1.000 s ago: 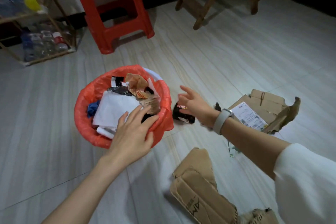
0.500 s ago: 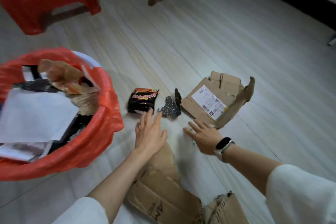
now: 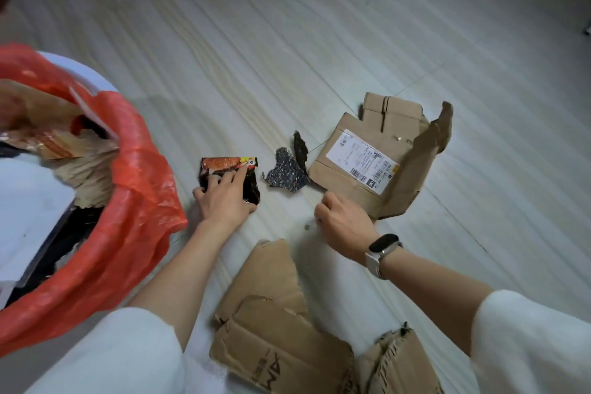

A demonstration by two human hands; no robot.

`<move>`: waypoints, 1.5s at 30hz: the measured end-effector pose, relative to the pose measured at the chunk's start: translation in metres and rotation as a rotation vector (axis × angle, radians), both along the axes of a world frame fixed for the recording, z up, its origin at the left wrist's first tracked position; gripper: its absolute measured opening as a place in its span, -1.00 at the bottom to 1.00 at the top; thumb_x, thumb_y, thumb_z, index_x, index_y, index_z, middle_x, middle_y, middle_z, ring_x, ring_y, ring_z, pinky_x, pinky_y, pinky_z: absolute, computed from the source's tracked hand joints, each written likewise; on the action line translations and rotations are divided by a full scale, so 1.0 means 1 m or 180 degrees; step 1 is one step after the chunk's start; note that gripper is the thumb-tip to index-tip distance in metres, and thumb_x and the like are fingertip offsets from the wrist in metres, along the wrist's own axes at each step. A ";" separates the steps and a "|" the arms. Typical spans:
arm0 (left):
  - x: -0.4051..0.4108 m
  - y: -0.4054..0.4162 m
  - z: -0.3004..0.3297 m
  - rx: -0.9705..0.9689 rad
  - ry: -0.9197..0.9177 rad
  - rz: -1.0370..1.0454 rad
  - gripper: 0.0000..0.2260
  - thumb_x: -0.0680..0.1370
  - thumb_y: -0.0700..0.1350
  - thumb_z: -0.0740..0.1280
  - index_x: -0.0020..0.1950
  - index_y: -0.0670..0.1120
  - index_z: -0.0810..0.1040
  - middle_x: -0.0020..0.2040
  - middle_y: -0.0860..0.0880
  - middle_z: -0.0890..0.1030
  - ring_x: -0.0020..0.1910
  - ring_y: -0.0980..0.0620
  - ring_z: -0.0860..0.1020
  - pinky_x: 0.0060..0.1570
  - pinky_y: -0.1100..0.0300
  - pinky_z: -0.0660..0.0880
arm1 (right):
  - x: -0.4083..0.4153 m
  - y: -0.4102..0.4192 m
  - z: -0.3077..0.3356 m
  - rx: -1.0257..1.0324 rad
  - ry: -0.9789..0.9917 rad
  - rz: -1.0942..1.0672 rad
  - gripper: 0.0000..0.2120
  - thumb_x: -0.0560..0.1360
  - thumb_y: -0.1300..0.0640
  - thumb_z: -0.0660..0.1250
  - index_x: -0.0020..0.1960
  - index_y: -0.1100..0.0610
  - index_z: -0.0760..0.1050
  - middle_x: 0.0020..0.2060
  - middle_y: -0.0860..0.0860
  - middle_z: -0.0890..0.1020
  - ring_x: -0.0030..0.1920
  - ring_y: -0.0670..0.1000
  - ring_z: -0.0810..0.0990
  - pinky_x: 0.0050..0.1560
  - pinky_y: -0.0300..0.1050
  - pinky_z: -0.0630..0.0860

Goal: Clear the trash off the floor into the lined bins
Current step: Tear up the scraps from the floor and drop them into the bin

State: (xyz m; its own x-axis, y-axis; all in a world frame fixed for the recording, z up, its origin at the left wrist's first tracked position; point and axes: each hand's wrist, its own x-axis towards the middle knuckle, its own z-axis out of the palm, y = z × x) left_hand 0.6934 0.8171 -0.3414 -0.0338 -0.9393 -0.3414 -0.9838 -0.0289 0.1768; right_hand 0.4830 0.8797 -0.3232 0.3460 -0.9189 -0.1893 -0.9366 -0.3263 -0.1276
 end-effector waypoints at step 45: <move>0.181 0.093 0.211 -0.1095 0.0150 0.0818 -0.54 0.60 0.07 0.09 0.49 0.05 0.13 0.52 0.01 0.16 0.46 -0.15 0.16 0.36 -0.15 0.15 | 0.233 -0.036 0.187 -0.0586 -0.1425 0.0804 -0.58 0.53 0.05 0.19 0.38 0.02 0.30 0.32 0.01 0.44 0.43 0.06 0.24 0.38 0.10 0.18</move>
State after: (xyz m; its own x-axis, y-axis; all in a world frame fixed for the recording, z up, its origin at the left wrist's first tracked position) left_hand 0.8744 0.9099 -0.1308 0.2079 -0.9781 -0.0106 -0.9430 -0.2033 0.2635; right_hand 0.7159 0.8442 -0.1358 0.5700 -0.8009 0.1832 -0.6936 -0.5886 -0.4154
